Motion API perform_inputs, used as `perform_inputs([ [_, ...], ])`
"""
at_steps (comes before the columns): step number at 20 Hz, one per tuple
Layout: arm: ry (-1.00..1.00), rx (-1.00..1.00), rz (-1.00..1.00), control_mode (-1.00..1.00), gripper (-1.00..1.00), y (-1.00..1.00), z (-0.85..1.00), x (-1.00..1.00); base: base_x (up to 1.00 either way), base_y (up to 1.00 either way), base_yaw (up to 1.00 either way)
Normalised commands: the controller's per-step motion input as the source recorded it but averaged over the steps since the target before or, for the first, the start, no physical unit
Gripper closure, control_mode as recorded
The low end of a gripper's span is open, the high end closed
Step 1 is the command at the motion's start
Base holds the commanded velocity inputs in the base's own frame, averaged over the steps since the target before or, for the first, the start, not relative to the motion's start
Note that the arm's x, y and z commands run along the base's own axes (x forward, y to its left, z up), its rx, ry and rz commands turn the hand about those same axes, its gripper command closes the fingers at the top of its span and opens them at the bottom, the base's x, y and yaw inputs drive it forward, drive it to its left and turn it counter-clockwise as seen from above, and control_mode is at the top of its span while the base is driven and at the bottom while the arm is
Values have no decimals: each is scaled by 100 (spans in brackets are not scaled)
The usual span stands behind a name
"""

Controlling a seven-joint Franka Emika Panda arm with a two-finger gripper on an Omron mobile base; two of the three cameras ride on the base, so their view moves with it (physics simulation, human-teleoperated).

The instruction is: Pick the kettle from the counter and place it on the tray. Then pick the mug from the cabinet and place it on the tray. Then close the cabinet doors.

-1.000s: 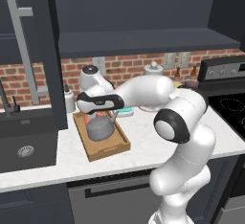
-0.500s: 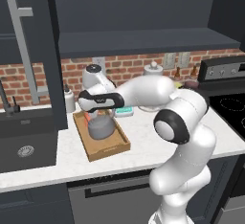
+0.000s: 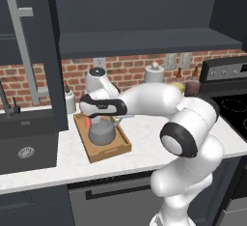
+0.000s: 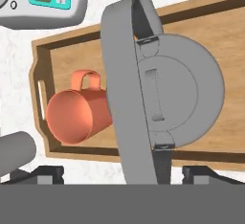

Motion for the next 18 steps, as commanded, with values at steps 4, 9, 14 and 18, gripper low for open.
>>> perform_inputs([
  [4,0,0,0,-100,-100,-9,4,-22,0,0,0],
  [9,0,0,0,-100,-100,-9,33,-1,0,0,0],
  [14,0,0,0,-100,-100,-7,56,-1,0,0,0],
  [18,0,0,0,-100,-100,-4,59,-14,0,0,0],
])
